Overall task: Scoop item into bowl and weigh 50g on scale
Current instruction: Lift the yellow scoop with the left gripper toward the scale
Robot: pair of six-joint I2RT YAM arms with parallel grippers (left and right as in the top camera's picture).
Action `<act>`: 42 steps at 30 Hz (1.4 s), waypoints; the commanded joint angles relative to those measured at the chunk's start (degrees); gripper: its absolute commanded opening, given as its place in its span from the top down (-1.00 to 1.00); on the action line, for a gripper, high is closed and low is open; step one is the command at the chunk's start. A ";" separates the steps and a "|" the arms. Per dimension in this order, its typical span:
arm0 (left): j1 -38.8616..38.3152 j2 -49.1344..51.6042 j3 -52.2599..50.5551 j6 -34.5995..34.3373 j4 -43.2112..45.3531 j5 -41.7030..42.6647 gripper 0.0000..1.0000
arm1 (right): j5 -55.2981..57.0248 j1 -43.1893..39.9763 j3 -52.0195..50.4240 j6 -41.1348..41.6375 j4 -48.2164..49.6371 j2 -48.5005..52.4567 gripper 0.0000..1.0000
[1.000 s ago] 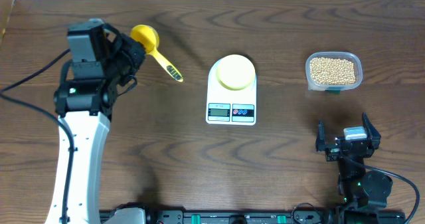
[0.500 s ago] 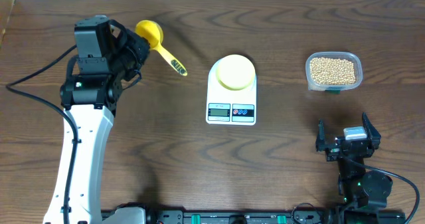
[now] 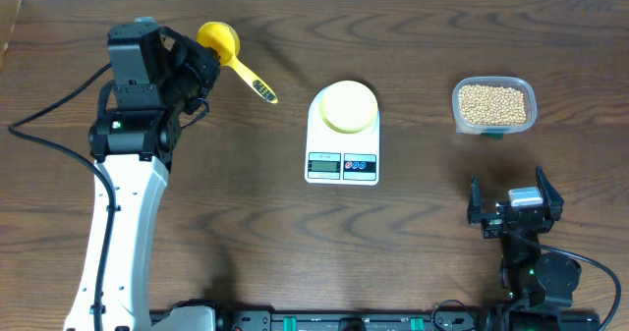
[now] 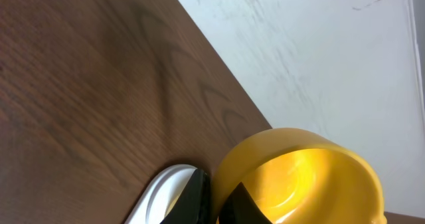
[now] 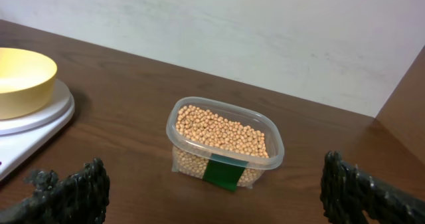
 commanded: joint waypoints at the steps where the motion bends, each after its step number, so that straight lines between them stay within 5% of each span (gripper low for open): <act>1: -0.09 -0.04 0.39 -0.50 0.39 -2.58 0.85 | -0.37 0.24 -0.07 0.74 -0.22 -0.37 -0.99; 15: -0.09 -0.04 0.39 -0.52 8.07 -3.63 0.85 | -0.37 0.24 -0.07 0.74 -0.20 -0.37 -0.99; 42: -5.53 0.13 0.39 -6.56 6.73 -3.13 0.85 | -0.37 0.24 -0.07 0.74 -0.20 -0.37 -0.99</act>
